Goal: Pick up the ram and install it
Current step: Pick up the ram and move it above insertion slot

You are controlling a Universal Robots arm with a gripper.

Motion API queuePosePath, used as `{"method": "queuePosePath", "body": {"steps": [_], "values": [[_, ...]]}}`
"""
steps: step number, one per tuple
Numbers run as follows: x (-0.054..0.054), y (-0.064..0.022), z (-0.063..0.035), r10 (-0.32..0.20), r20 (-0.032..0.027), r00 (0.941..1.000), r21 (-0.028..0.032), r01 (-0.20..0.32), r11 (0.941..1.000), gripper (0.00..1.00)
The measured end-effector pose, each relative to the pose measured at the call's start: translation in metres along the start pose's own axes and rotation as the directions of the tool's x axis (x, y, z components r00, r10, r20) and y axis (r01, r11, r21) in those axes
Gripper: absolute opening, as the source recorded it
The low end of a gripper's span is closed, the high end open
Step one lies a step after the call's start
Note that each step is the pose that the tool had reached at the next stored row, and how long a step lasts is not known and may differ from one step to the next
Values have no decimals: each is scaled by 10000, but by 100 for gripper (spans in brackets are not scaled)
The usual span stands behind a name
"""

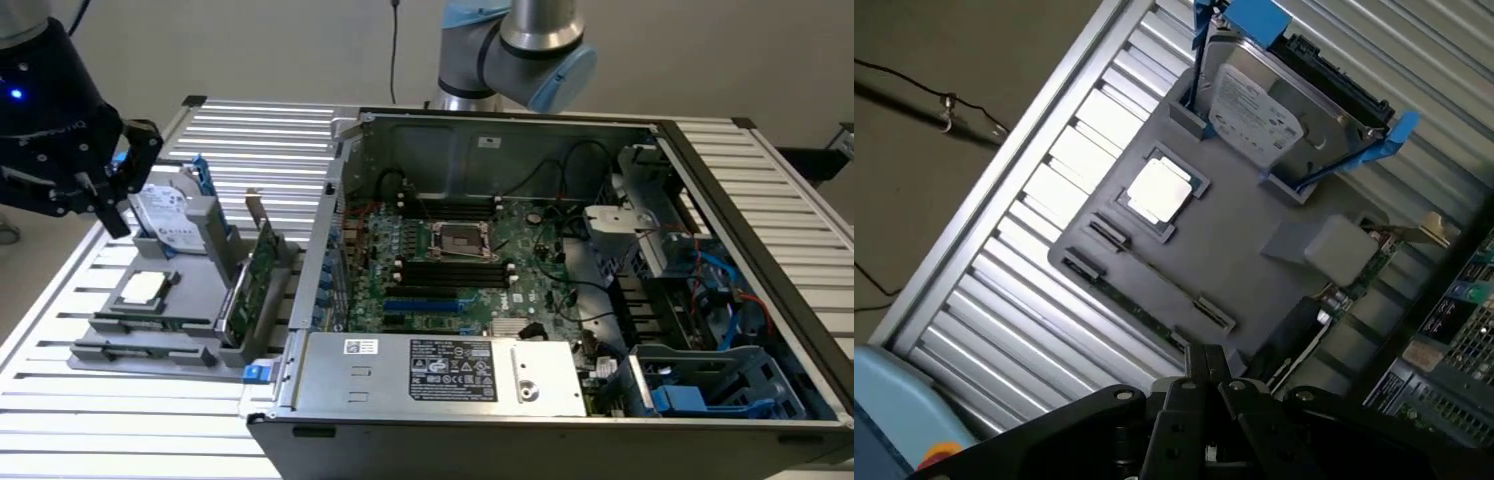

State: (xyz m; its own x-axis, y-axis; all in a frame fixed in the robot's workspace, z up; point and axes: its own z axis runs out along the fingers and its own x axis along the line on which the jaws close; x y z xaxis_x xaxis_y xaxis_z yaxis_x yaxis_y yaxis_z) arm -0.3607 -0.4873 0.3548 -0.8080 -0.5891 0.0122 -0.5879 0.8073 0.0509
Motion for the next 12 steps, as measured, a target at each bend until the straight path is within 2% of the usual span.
{"method": "queuePosePath", "body": {"steps": [3, 6, 9, 12], "values": [[0, -2, 6, -550, -62, 9985, 18, 550, 9985, 11], [0, -1, 14, -1078, -110, 9941, 34, 1078, 9942, 11], [0, -1, 23, -1626, -159, 9866, 42, 1626, 9867, 11], [-1, -3, 45, -2155, -189, 9763, 42, 2156, 9765, 11]]}}
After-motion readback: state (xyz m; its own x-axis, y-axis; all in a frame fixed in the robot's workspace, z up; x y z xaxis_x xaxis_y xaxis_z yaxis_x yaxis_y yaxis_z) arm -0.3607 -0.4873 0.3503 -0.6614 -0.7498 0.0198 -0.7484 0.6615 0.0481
